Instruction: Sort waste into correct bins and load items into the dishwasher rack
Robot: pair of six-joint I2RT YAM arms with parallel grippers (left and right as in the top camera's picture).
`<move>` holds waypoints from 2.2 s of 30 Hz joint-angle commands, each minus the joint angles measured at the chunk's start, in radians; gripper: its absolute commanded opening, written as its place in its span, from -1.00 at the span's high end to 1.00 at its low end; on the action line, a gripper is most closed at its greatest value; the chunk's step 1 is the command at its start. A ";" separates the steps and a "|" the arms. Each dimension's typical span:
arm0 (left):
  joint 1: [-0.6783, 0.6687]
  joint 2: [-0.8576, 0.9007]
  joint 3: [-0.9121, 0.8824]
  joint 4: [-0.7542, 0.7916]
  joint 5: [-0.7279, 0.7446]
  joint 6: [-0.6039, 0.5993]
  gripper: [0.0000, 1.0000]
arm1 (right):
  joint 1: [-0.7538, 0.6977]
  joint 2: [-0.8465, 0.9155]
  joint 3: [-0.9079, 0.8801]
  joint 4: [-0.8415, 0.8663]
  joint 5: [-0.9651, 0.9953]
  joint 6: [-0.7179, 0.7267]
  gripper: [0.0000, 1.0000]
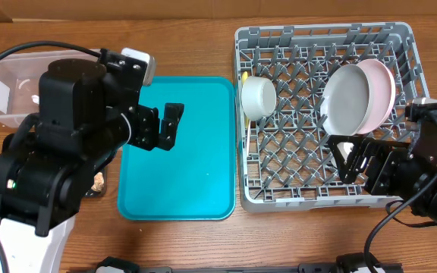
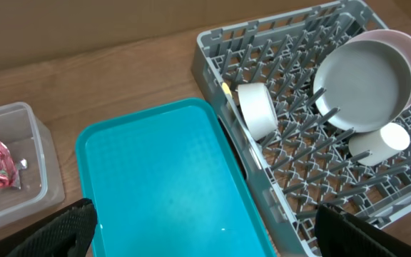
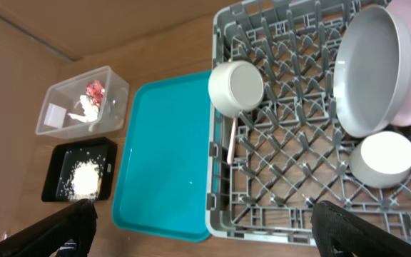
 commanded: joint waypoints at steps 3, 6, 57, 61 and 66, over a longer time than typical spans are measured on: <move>-0.005 0.036 0.015 -0.001 0.005 0.016 -1.00 | -0.001 -0.006 0.005 0.054 0.014 -0.274 -1.00; -0.005 0.064 0.015 -0.001 0.005 0.016 -1.00 | 0.000 -0.019 -0.030 0.190 -0.056 -0.523 -1.00; -0.006 0.524 0.015 0.002 0.003 0.016 -1.00 | 0.001 -0.999 -1.710 1.435 -0.129 -0.449 -1.00; -0.006 0.526 0.015 0.002 0.003 0.016 -1.00 | 0.001 -0.999 -1.710 1.435 -0.129 -0.449 -1.00; 0.001 0.527 0.015 -0.001 -0.045 0.027 -1.00 | 0.001 -0.999 -1.710 1.435 -0.130 -0.449 -1.00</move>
